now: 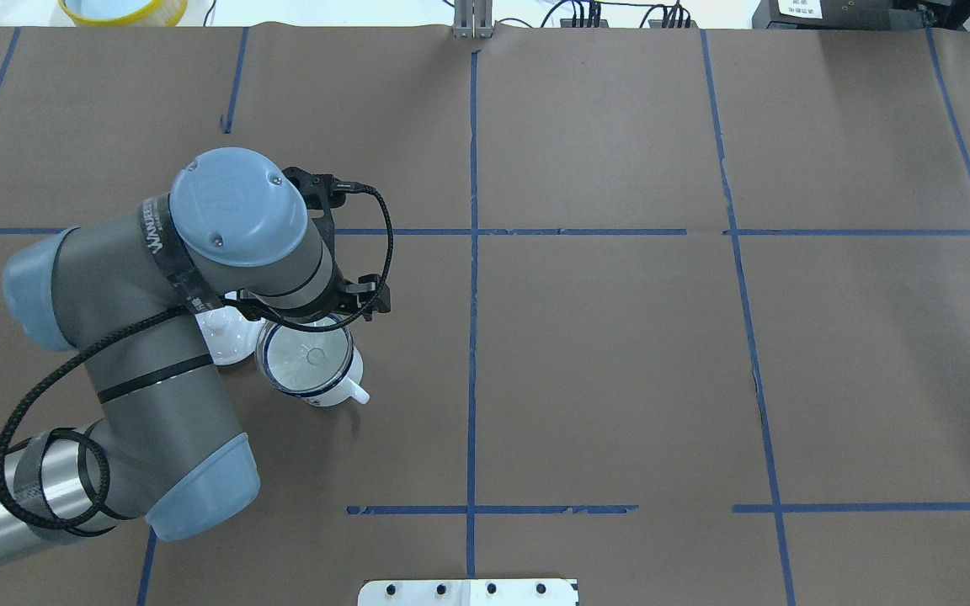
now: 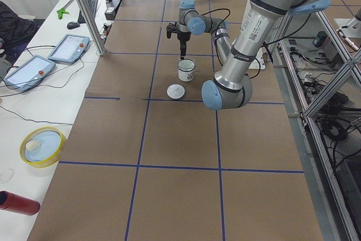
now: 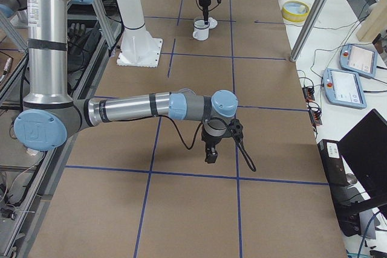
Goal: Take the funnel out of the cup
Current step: 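Reach the left gripper down over the mug and grasp the glass funnel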
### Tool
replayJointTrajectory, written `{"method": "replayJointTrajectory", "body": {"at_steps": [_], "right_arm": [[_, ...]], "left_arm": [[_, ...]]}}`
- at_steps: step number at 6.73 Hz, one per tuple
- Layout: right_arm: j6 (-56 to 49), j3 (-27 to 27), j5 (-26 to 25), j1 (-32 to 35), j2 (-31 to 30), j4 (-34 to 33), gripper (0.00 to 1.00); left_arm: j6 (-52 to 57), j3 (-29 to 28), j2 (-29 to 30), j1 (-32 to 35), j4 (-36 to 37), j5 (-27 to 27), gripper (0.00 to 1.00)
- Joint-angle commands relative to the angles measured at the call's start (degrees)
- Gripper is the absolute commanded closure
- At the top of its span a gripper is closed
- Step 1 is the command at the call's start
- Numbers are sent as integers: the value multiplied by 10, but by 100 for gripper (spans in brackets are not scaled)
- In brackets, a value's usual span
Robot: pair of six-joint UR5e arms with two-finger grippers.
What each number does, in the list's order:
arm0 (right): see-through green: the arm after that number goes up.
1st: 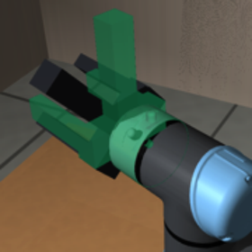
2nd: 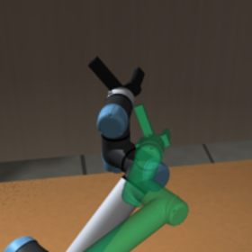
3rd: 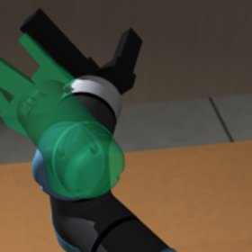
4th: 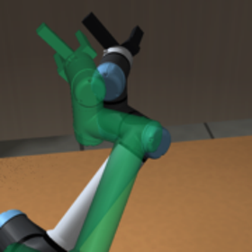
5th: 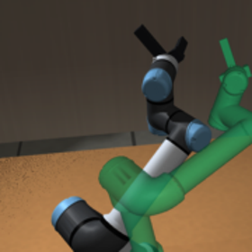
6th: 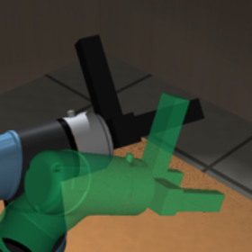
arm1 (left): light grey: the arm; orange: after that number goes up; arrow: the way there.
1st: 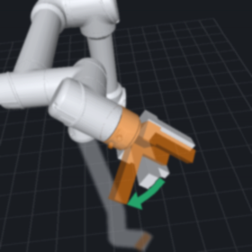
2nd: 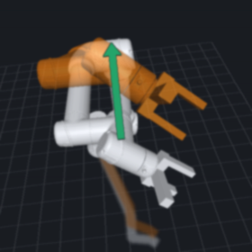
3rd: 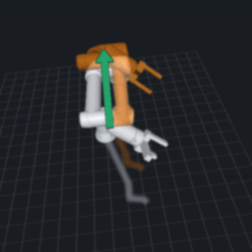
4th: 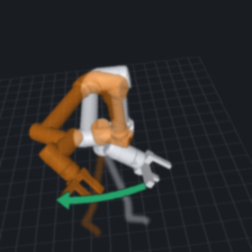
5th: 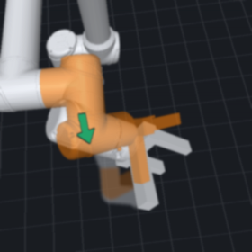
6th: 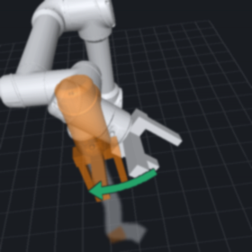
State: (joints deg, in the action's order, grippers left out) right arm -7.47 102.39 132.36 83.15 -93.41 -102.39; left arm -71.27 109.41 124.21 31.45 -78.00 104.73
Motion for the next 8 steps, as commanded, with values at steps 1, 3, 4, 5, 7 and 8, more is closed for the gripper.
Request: {"method": "replayJointTrajectory", "body": {"at_steps": [1,3,4,5,7,8], "right_arm": [[0,0,0,0,0,0,0],[0,-1,0,0,0,0,0],[0,0,0,0,0,0,0],[0,0,0,0,0,0,0],[0,0,0,0,0,0,0],[0,0,0,0,0,0,0]], "left_arm": [[-9,-35,-2,-7,-44,-5,6],[-9,-32,-2,-6,-44,-3,38],[-9,-31,-3,-6,-43,-3,54],[-9,-26,-4,-6,-38,-2,79],[-10,3,-3,-5,-15,0,100],[-8,55,-1,-1,39,20,100]]}}
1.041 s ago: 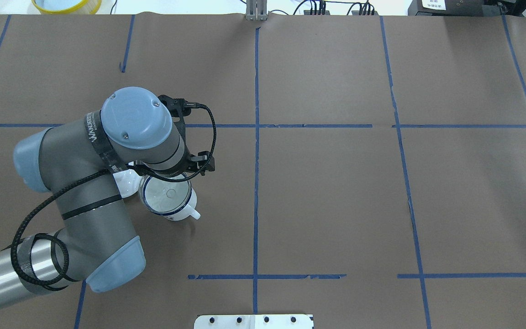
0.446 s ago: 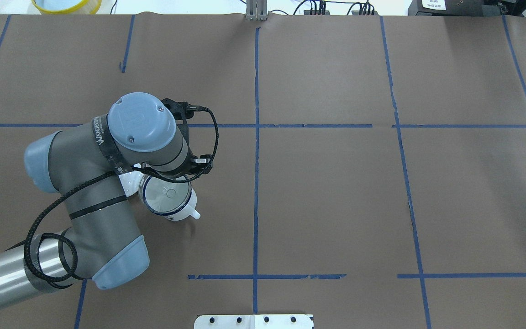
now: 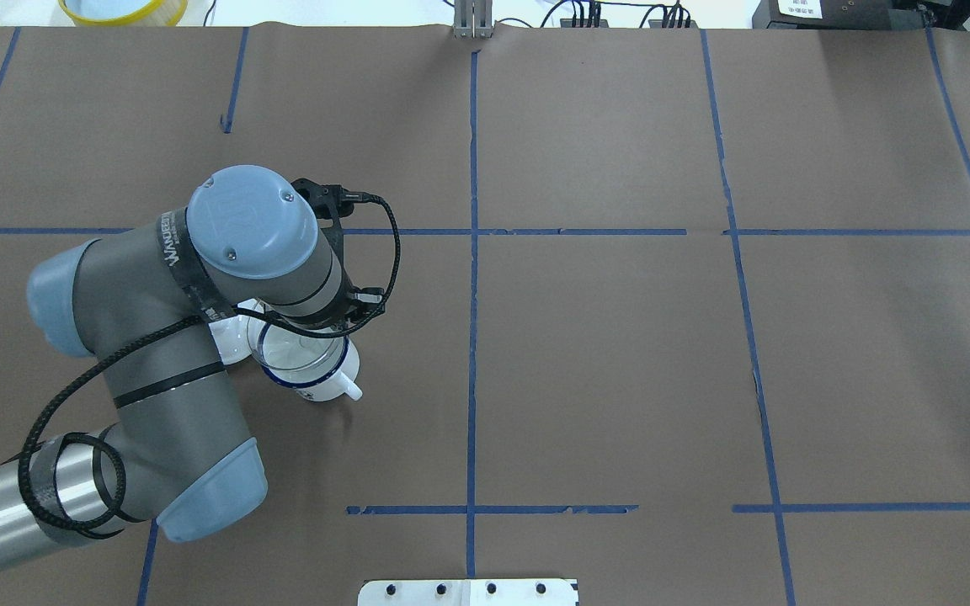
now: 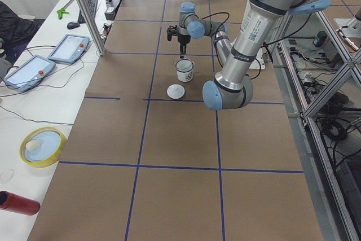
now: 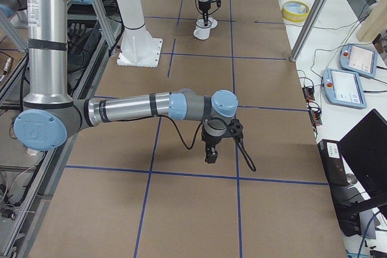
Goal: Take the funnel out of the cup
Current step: 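Reach the left gripper down over the mug and grasp the glass funnel, then lift the glass funnel out of the mug with the left gripper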
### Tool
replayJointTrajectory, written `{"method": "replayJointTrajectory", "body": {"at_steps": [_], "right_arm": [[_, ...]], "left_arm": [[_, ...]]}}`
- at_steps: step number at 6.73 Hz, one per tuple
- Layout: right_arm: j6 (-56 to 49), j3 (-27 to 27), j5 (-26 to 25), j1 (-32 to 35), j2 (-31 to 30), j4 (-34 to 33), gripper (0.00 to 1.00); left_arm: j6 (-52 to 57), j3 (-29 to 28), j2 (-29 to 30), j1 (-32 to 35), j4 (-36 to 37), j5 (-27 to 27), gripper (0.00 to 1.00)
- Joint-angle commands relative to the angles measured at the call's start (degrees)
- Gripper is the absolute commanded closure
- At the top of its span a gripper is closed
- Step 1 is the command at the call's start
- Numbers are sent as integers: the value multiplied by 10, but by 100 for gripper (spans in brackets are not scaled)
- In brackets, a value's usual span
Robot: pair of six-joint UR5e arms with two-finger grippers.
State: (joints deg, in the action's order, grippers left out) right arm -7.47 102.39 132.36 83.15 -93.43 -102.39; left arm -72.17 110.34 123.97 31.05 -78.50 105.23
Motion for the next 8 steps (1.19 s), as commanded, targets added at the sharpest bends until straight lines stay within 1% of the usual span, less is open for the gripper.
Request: {"method": "replayJointTrajectory", "body": {"at_steps": [1,2,3,4,5,6,7,8], "right_arm": [[0,0,0,0,0,0,0],[0,0,0,0,0,0,0],[0,0,0,0,0,0,0],[0,-1,0,0,0,0,0],[0,0,0,0,0,0,0],[0,-1,0,0,0,0,0],[0,0,0,0,0,0,0],[0,0,0,0,0,0,0]], "left_arm": [[7,90,6,30,103,35,100],[11,126,7,84,134,44,100],[34,142,9,145,141,82,100],[34,140,12,190,133,122,100],[17,131,11,211,91,121,100],[-45,85,5,256,-12,120,100],[-116,34,-5,277,-112,113,100],[-202,-3,-22,278,-205,46,100]]}}
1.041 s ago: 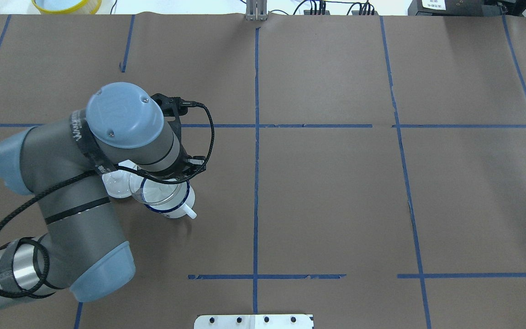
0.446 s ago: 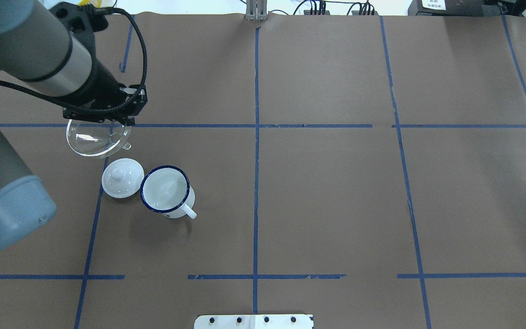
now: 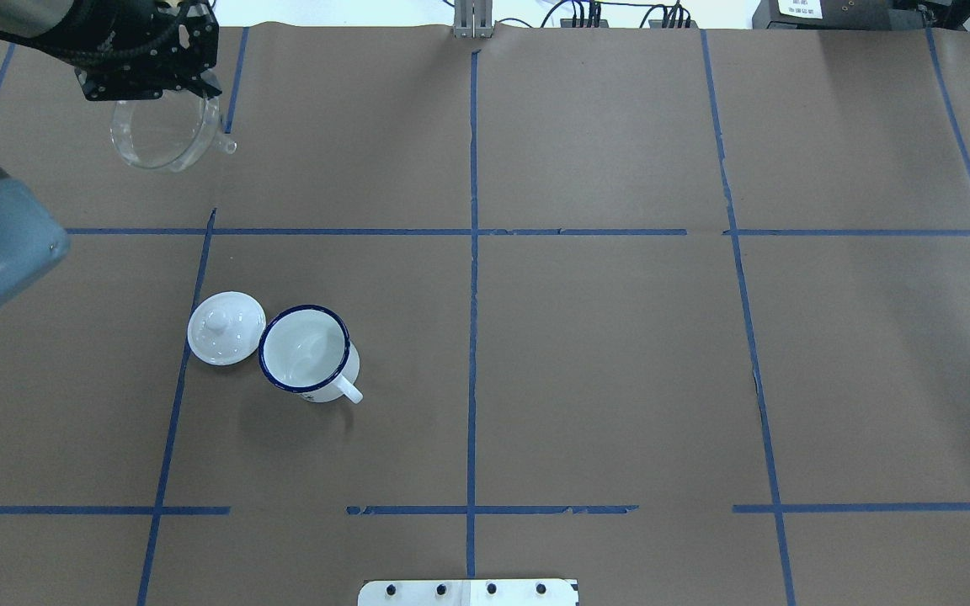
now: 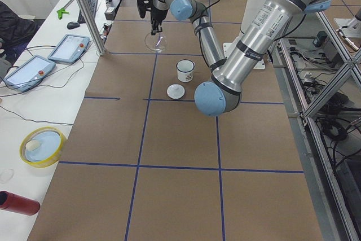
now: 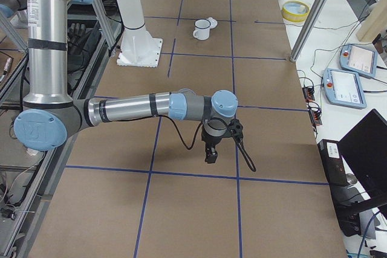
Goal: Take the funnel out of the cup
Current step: 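Lift the glass funnel out of the mug with the left gripper, then lower the glass funnel onto the table farther from the robot and release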
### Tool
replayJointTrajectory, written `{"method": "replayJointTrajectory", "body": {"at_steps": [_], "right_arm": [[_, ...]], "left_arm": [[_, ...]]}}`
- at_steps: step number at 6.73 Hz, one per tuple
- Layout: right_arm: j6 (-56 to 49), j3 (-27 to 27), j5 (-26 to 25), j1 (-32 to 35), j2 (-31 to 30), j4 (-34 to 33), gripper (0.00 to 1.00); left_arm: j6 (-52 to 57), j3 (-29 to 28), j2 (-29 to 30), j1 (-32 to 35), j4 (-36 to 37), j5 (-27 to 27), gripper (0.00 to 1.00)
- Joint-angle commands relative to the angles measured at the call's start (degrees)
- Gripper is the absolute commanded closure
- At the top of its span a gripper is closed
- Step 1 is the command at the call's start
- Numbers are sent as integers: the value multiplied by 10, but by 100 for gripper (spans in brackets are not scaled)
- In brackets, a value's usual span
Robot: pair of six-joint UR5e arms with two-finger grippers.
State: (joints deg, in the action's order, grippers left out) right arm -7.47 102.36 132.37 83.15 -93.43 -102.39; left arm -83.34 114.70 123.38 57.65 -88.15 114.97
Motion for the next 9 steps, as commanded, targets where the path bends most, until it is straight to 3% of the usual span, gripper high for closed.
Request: {"method": "replayJointTrajectory", "body": {"at_steps": [1,2,5,6,7,9], "right_arm": [[0,-1,0,0,0,0,0],[0,0,0,0,0,0,0],[0,0,0,0,0,0,0],[0,0,0,0,1,0,0],[0,0,0,0,0,0,0],[0,0,0,0,0,0,0]], "left_arm": [[-182,-97,-33,12,-210,-108,100],[-248,-140,-40,6,-276,-154,100],[-448,-252,-53,-130,-397,-411,100],[-492,-288,-53,-160,-429,-466,100],[-507,-312,-53,-172,-446,-499,100],[-510,-357,-53,-178,-486,-513,100]]}}
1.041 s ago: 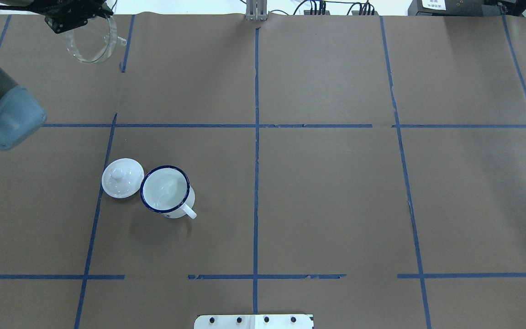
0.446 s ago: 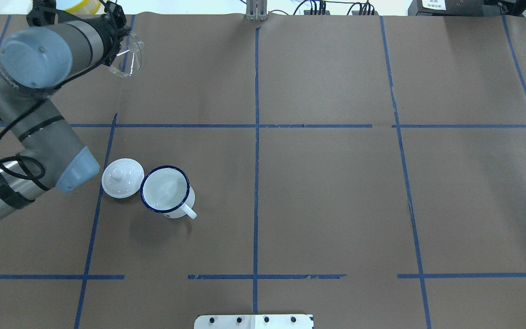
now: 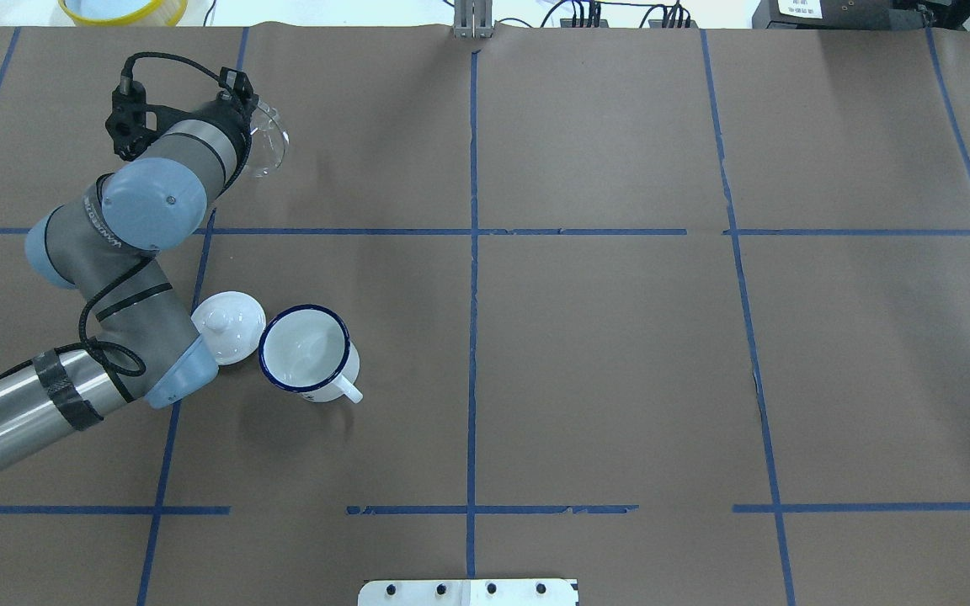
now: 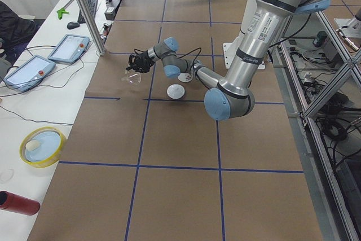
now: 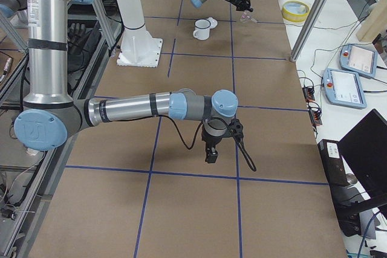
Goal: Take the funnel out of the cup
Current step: 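Lower the glass funnel onto the table farther from the robot and release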
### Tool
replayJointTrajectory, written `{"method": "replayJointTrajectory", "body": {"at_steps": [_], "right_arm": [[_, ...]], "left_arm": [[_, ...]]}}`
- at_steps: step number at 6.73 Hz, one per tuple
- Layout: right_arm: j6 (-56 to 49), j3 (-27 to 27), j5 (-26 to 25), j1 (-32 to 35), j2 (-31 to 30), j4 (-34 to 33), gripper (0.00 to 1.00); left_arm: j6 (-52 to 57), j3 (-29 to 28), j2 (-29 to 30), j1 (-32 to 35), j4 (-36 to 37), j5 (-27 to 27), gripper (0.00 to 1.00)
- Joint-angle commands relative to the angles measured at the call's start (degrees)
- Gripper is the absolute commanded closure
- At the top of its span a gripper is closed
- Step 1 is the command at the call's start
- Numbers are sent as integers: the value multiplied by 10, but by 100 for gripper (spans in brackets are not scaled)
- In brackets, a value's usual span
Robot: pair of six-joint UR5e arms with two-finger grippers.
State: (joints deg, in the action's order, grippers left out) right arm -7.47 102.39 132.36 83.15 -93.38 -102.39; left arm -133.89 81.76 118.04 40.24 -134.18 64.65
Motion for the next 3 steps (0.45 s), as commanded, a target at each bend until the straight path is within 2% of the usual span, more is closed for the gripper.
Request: {"method": "replayJointTrajectory", "body": {"at_steps": [1,3], "right_arm": [[0,0,0,0,0,0,0],[0,0,0,0,0,0,0]], "left_arm": [[-2,-30,-3,-5,-33,-10,100],[6,-28,-10,-6,-33,-8,100]]}}
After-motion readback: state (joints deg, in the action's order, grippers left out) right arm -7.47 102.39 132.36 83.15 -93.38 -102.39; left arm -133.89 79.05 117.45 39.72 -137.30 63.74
